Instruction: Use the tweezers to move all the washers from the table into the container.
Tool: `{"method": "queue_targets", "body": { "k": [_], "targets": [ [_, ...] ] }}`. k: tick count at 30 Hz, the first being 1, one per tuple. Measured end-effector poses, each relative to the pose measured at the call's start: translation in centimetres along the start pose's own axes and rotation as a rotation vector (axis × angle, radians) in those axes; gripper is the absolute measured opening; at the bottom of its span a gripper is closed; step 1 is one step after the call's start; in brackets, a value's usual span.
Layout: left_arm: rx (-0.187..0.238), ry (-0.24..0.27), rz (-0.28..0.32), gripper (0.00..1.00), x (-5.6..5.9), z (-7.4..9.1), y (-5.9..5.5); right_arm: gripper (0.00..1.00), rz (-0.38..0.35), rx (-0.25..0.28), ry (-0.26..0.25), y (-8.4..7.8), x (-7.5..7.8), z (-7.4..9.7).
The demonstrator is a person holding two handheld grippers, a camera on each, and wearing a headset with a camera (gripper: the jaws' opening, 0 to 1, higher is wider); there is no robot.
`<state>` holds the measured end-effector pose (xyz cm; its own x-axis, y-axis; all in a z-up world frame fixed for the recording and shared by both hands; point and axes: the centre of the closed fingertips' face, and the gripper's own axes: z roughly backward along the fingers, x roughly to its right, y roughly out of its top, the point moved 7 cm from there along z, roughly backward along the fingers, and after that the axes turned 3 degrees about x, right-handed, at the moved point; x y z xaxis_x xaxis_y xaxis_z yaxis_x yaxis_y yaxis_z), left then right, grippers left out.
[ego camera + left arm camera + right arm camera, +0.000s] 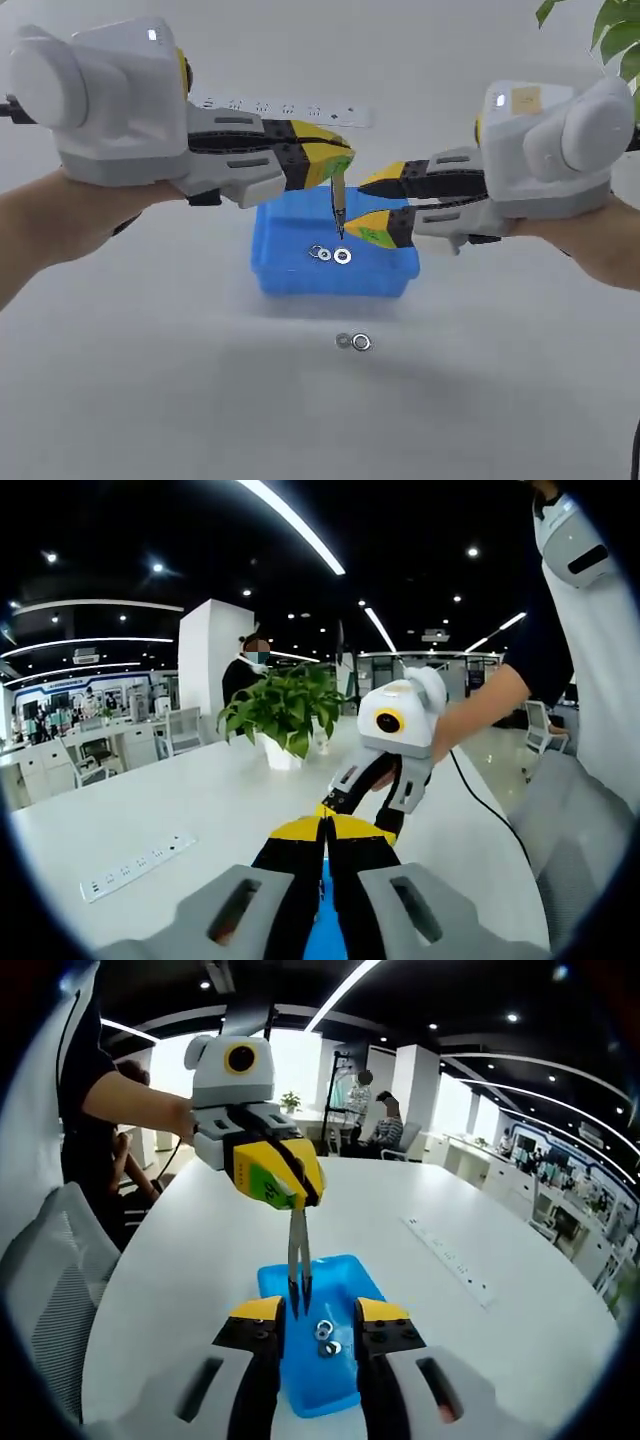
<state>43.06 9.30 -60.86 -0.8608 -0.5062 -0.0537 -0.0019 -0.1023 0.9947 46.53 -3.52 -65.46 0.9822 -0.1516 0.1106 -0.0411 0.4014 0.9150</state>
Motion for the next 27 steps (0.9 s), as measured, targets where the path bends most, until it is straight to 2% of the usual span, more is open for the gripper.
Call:
{"method": "queue_targets", "body": {
  "k": [4,6,8,9,10,15,18,24,25,26,27],
  "targets": [
    [-0.006,-0.018,0.019,0.04,1.2,0.3,-0.3,0.3,-0.037,0.023,-0.088,-0.6,-0.3,3.2],
    [-0.009,-0.005,0.012,0.04,1.6,0.6,-0.3,0.31,-0.061,0.036,-0.14,-1.0,-0.5,4.8],
    [0.011,0.001,0.027,0.04,2.1,1.0,0.0,0.34,-0.12,0.061,-0.187,-1.6,-0.9,6.3],
    [0.015,0.005,0.02,0.04,2.2,1.0,0.1,0.35,-0.129,0.064,-0.191,-1.7,-1.0,6.5],
    [0.018,0.007,0.027,0.04,2.5,1.2,0.1,0.35,-0.137,0.054,-0.191,-2.3,-1.7,7.5],
    [0.016,-0.003,0.03,0.04,3.8,1.1,-0.2,0.35,-0.179,0.033,-0.193,-3.6,-4.1,9.4],
    [0.009,-0.012,0.037,0.04,4.5,1.1,-0.7,0.36,-0.169,0.007,-0.177,-4.2,-5.6,10.3],
    [-0.024,-0.03,0.052,0.05,6.4,0.7,-2.6,0.4,-0.186,-0.015,-0.135,-5.2,-7.2,11.5],
    [-0.055,-0.027,0.071,0.05,6.7,0.6,-3.2,0.41,-0.194,-0.019,-0.127,-5.5,-7.4,11.7],
    [-0.066,-0.025,0.051,0.05,6.8,0.6,-3.5,0.41,-0.197,-0.024,-0.121,-5.6,-7.6,11.7],
    [-0.064,-0.029,0.055,0.05,7.1,0.6,-3.7,0.42,-0.199,-0.028,-0.116,-5.8,-7.8,11.8]
  ]
}}
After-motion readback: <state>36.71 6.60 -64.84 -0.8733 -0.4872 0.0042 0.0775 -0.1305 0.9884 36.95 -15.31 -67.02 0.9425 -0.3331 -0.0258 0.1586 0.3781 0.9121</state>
